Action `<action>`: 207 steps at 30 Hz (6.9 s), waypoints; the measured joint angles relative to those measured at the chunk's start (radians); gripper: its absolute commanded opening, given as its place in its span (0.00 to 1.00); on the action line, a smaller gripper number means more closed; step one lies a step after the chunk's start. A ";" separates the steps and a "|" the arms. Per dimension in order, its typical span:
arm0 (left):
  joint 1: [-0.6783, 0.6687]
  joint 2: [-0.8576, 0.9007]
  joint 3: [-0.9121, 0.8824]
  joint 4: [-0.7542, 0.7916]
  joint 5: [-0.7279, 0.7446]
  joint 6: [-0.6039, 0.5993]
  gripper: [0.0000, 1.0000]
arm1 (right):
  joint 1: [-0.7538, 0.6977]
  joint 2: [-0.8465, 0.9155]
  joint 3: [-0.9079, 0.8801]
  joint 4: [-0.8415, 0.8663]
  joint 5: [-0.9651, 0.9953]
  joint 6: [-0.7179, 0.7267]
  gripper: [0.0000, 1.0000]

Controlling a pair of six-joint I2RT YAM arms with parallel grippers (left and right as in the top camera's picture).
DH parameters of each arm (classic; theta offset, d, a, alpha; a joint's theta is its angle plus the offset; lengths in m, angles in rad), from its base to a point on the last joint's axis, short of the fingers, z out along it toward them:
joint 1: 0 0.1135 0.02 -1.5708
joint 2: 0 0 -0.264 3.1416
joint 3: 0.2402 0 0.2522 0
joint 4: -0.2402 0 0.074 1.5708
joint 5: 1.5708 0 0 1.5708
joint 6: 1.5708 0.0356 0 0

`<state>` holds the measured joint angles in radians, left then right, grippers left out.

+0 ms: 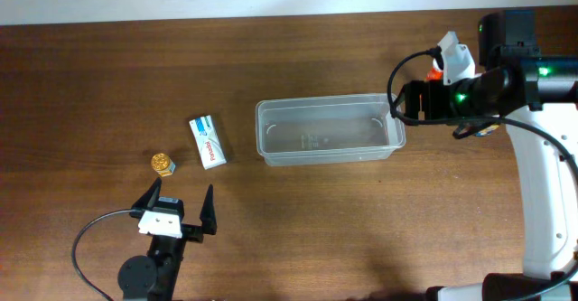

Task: Pack container
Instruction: 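Raise the right gripper and move it toward the dark bottle, then lower the right gripper over the dark bottle's white cap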

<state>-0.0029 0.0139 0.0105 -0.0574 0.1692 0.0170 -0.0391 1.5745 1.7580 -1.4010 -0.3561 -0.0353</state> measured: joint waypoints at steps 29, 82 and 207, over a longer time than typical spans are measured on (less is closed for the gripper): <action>0.000 0.000 0.000 0.000 0.000 0.000 0.99 | 0.000 -0.054 0.002 0.492 0.186 0.087 0.98; 0.000 0.000 0.000 0.000 0.000 0.000 1.00 | -0.406 0.260 0.003 0.185 0.392 0.765 0.98; 0.000 0.000 0.000 0.000 0.000 0.000 0.99 | -0.375 0.574 0.002 0.415 0.480 0.874 0.82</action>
<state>-0.0029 0.0139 0.0105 -0.0574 0.1692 0.0166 -0.4141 2.1483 1.7596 -0.9863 0.1242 0.8383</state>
